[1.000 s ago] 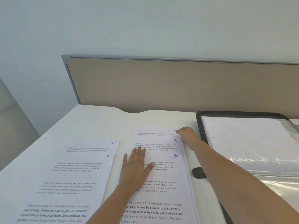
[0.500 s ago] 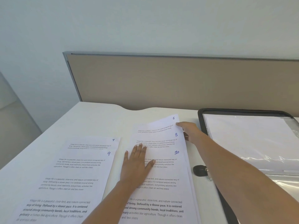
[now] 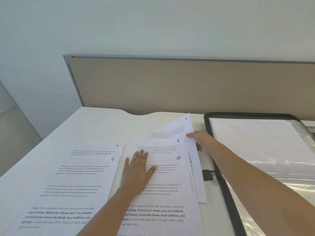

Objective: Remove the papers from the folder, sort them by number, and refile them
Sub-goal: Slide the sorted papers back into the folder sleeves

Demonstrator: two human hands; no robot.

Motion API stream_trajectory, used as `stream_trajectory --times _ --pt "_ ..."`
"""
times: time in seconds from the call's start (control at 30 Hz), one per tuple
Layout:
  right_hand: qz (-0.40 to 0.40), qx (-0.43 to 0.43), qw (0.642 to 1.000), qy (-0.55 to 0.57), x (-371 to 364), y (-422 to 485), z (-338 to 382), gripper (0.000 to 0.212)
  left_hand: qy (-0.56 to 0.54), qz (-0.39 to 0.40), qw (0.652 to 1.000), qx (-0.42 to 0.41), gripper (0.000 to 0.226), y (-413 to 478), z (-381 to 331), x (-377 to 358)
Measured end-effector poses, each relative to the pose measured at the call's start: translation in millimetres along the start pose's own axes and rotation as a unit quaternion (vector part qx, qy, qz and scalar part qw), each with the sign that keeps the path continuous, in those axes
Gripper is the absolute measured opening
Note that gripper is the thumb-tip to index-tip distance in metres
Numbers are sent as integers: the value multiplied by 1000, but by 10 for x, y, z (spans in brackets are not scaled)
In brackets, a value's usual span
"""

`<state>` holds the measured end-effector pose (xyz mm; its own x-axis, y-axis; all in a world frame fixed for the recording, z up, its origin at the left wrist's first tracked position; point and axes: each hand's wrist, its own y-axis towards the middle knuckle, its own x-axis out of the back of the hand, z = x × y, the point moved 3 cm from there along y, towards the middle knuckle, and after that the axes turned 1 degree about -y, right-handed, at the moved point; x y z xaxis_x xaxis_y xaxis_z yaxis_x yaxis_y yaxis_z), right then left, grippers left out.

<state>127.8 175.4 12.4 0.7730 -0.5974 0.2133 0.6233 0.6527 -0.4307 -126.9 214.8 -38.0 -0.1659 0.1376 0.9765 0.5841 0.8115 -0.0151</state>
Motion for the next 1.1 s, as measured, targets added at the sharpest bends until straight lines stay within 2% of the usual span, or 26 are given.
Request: stream_trajectory --times 0.1,0.2,0.3,0.37,0.47,0.53,0.8,0.87,1.0,1.1 --pt "-20 19 995 -99 52 -82 -117 25 1 5 1000 -1 135 -1 -8 7" --pt "-54 54 992 -98 195 -156 -94 17 3 6 1000 0 138 -2 -13 24" --pt "-114 86 988 -58 458 -226 -74 25 8 24 1000 -2 140 -9 7 27" --pt "-151 100 983 -31 661 -314 -63 24 0 37 999 -3 132 -16 -1 45" --pt "-206 119 971 9 967 -436 -87 18 -4 47 999 -5 84 -9 -25 72" --pt "-249 128 959 33 1156 -511 -138 11 2 47 999 -1 68 -11 -36 107" --pt "-364 110 918 107 1791 -738 -531 15 -36 35 998 42 58 -259 -398 83" --pt "-384 95 908 140 1927 -810 -672 22 -46 41 998 30 59 -384 -653 39" --pt "-403 79 884 225 2193 -1014 -957 22 -68 51 996 -20 58 -624 -1222 -22" --pt "-408 65 876 249 2380 -1226 -1144 31 -86 62 992 -63 56 -786 -1648 -75"
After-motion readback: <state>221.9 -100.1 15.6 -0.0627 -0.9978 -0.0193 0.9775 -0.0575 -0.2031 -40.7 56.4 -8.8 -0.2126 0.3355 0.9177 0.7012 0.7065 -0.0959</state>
